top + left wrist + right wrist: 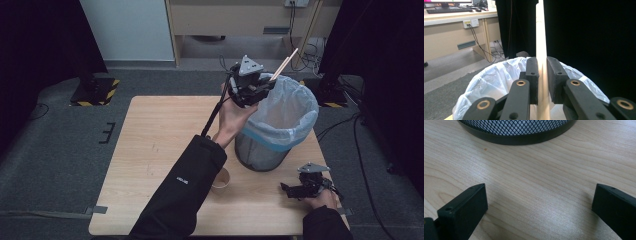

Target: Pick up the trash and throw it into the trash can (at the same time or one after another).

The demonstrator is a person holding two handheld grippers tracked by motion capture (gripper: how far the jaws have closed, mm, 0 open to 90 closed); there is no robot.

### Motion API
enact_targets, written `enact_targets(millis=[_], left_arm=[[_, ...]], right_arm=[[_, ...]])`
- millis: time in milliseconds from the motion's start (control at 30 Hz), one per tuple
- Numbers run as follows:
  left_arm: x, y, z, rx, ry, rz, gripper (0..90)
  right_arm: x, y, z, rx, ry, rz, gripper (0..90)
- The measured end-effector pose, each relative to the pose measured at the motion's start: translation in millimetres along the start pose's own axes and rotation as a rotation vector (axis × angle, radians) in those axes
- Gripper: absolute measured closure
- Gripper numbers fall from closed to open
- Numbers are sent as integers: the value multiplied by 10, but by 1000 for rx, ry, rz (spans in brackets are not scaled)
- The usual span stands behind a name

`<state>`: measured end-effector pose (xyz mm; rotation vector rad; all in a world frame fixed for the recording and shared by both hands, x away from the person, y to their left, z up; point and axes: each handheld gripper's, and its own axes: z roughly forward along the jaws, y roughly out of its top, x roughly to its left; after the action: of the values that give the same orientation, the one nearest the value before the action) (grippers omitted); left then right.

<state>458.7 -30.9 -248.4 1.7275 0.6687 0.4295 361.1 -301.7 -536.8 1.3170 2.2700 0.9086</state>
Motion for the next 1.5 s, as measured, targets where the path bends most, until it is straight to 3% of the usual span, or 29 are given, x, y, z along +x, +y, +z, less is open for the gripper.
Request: enact_targets(millis=[500,700,867,1033,1133,1333,1500], left_arm=[[-63,133,138,-6,-6,30,797],[-31,133,224,-1,-8,11,796],[-29,146,278,3,5,36,796],[-10,149,326,-2,3,32,792],[4,148,331,-13,9,27,640],[16,150,255,-23,-1,11,564],[10,162,81,-37,-9,34,508]], right_arm=[[0,1,-1,2,1,0,3],[0,2,-1,2,1,-1,3],[-1,3,0,2,2,-1,3],[-1,3,0,2,2,-1,3],[-1,2,0,2,2,-2,3],[-2,1,1,0,4,-3,4],[-2,0,1,-1,3,-3,4]])
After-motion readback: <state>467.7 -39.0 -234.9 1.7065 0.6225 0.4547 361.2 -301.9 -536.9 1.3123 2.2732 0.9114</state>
